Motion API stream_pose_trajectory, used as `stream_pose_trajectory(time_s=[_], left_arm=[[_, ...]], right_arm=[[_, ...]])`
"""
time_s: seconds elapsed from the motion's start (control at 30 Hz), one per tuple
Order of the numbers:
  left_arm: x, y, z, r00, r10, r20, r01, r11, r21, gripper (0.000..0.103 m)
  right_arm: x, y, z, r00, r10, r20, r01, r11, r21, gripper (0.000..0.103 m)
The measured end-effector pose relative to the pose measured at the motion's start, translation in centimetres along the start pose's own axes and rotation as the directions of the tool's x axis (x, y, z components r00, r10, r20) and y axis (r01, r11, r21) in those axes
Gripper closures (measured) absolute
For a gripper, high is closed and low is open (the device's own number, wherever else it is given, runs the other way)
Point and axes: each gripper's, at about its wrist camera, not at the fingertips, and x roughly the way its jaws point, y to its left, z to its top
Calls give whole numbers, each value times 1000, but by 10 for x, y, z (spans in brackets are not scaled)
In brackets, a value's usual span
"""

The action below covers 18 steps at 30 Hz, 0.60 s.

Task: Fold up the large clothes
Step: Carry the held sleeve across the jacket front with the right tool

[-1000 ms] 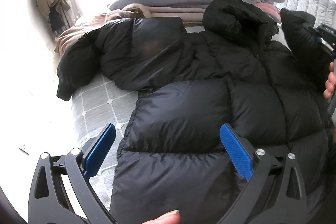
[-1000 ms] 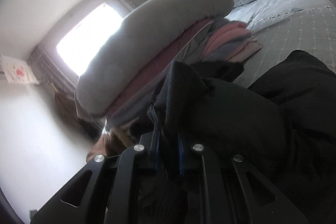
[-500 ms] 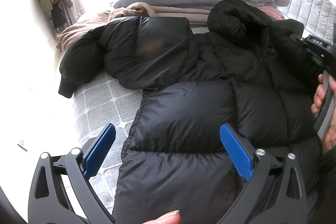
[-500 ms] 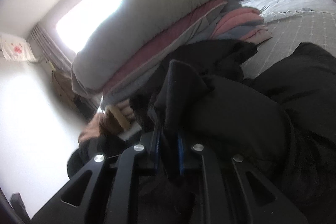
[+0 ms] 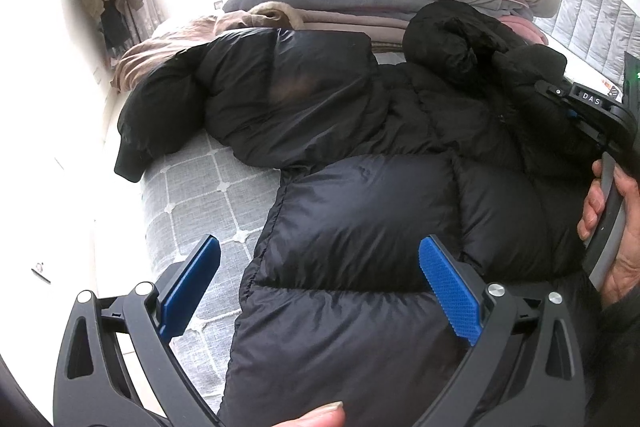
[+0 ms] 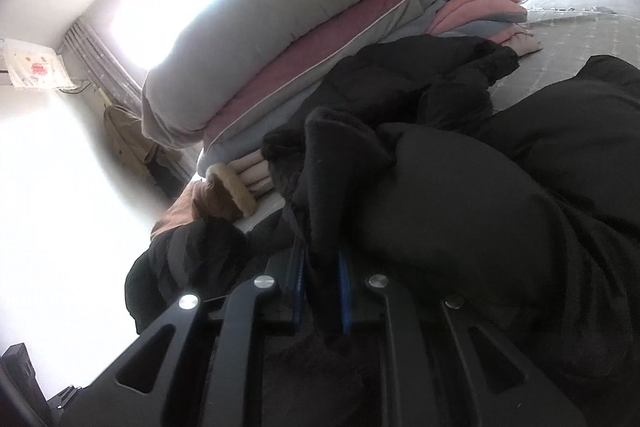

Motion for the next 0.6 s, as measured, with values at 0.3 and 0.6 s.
stream_pose_trajectory(time_s=[0.3, 0.6], left_arm=[[1, 9, -1, 1000, -2, -1, 2, 1000, -16, 7], [-1, 17, 0, 1000, -10, 3, 10, 999, -31, 7]], right_arm=[[30, 14, -16, 992, 7, -129, -12, 999, -38, 79], [38, 32, -36, 978, -21, -207, -1, 994, -106, 33]])
